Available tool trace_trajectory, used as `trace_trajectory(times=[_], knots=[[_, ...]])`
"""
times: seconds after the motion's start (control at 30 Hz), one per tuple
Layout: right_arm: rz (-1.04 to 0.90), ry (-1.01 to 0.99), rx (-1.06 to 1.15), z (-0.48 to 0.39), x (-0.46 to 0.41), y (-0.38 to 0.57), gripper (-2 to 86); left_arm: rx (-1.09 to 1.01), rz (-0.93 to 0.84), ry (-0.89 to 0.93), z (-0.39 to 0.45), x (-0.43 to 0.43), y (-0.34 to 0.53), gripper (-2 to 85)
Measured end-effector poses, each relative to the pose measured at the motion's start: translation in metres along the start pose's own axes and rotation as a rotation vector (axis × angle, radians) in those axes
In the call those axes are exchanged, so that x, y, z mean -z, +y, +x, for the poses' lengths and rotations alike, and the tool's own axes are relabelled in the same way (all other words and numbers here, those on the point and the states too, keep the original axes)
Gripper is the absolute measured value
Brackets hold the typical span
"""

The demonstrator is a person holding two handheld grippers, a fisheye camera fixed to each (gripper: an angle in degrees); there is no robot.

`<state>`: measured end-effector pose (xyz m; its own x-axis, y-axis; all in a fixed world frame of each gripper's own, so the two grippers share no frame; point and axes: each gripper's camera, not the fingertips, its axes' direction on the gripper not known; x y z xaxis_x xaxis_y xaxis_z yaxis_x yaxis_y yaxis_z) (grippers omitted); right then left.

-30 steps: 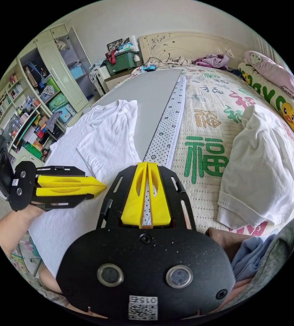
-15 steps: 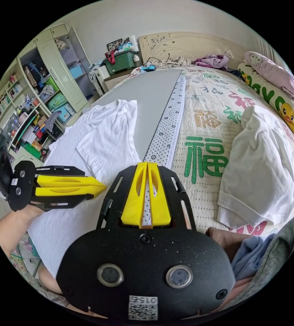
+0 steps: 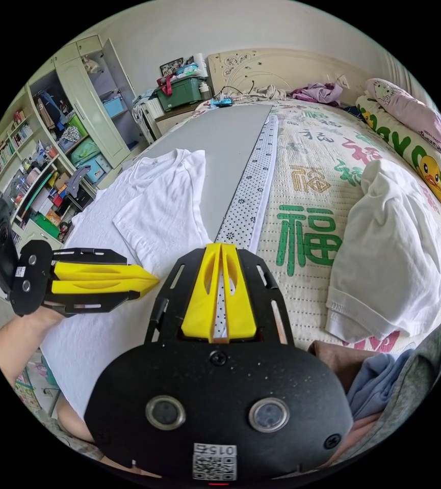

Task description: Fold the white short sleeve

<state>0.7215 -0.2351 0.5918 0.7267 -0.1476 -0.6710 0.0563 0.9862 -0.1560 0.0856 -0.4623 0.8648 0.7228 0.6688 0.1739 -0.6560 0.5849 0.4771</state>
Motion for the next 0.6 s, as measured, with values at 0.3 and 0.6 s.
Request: trace_trajectory(times=[0.3,0.6], knots=[[-0.001,0.001,0.0,-0.015,-0.004,0.008,-0.4,0.0,0.001,0.0,0.01,0.029,-0.014,-0.1],[-0.001,0.007,0.002,-0.037,-0.011,0.018,-0.4,-0.001,0.002,-0.003,0.018,0.067,-0.029,-0.2]])
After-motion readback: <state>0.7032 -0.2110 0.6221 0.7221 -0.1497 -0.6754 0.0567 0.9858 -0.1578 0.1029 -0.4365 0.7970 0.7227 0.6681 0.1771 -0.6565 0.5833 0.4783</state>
